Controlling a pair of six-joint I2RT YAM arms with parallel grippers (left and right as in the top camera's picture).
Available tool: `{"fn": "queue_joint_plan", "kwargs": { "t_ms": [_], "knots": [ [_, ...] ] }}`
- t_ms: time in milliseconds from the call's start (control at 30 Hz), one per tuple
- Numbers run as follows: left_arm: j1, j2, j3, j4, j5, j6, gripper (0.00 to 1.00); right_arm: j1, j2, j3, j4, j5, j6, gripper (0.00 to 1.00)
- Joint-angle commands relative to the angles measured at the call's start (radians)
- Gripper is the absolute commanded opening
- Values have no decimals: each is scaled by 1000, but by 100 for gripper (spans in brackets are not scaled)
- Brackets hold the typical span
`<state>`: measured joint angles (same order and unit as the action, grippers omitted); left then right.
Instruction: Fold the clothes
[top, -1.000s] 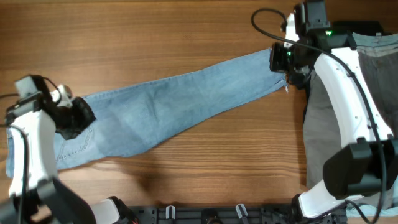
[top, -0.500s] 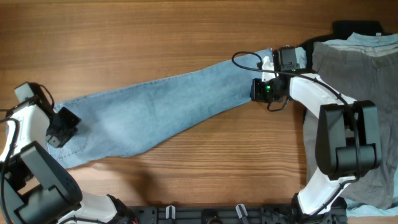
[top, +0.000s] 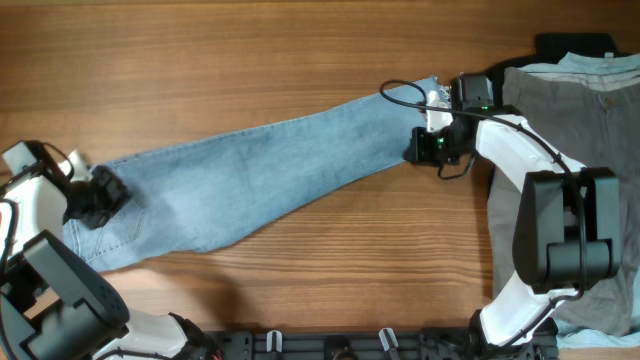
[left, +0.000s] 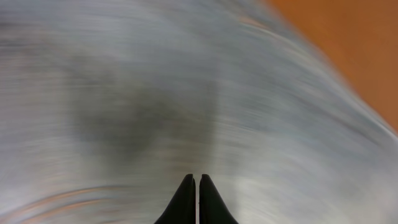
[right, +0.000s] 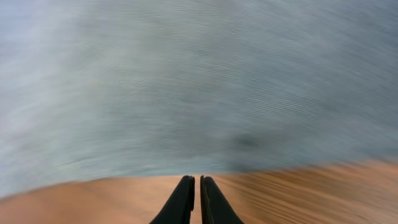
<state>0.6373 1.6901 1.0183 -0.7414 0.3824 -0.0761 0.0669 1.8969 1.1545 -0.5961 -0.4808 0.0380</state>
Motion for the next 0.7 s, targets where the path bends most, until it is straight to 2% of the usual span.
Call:
{"fn": "queue_joint_plan", "kwargs": {
  "t_ms": [0, 100, 167, 300, 333, 400, 433, 467, 500, 567, 667],
  "knots": [
    [-83, -46, -4, -6, 432, 270, 4, 32, -46, 31, 38, -225, -93, 9],
    [-186, -33, -15, -27, 336, 282, 4, 64, -35, 30, 72, -150, -68, 10],
    [-261, -12, -61, -11, 267, 282, 4, 81, -18, 26, 103, -24, 3, 10],
    [-336, 18, -179, 90, 248, 220, 4, 90, 57, 15, 159, 26, 46, 10],
    [-339, 25, -207, 121, 184, 159, 4, 90, 78, 15, 162, 39, 63, 10],
    [-325, 39, -236, 139, -78, -61, 4, 90, 130, 15, 149, 115, 154, 9],
    [-303, 45, -238, 112, -275, -225, 4, 90, 157, 15, 119, 167, 210, 7],
    [-286, 45, -238, 102, -351, -293, 4, 90, 163, 15, 95, 192, 230, 6],
    [-262, 43, -238, 103, -395, -340, 4, 90, 165, 15, 64, 232, 253, 5],
    [-211, 43, -229, 128, -389, -355, 4, 90, 160, 16, 8, 299, 273, 5],
    [-163, 43, -162, 136, -359, -308, 5, 90, 133, 16, -47, 325, 272, 5]
  ]
}}
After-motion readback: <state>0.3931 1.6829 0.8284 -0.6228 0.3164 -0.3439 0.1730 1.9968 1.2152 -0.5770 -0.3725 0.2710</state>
